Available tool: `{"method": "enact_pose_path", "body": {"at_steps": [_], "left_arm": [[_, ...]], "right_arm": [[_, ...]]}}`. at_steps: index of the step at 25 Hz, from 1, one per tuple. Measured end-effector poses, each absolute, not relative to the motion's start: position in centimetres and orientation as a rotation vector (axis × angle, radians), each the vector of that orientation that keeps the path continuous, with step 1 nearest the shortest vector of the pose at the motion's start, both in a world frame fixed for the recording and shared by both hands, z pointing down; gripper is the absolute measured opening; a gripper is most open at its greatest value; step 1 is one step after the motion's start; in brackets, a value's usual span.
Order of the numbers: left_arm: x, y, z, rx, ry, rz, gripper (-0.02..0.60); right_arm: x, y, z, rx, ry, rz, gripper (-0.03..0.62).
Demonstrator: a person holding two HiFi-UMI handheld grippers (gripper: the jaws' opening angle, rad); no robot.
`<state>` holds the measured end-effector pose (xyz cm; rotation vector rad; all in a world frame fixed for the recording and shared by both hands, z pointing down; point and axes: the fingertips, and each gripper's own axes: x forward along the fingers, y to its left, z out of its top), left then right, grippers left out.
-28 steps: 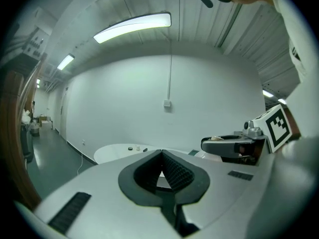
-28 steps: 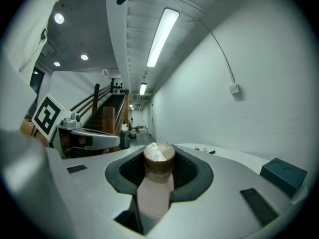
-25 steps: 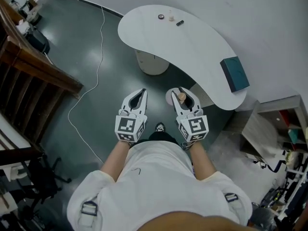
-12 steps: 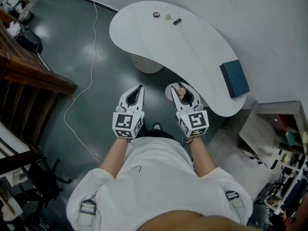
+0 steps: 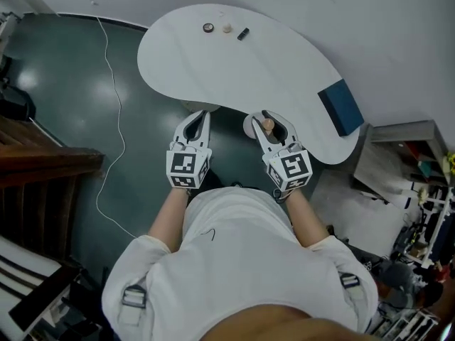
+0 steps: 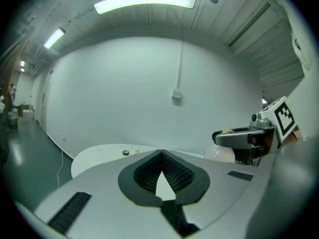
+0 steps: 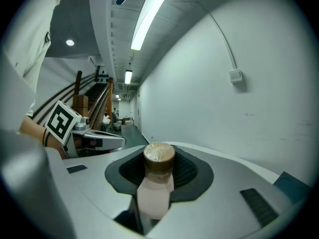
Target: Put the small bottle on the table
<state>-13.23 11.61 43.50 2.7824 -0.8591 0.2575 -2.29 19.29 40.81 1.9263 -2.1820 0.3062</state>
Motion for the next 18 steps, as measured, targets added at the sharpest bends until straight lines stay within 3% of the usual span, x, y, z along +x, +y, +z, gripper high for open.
{"method": "enact_pose_path", "body": {"at_steps": [18], "left_arm": [[-12.3, -3.1, 46.8, 2.791, -0.636, 0.337, 0.012]], "right_arm": [[-1.5, 5.4, 43.0, 2.183, -2.028, 0.494, 0.114]]}}
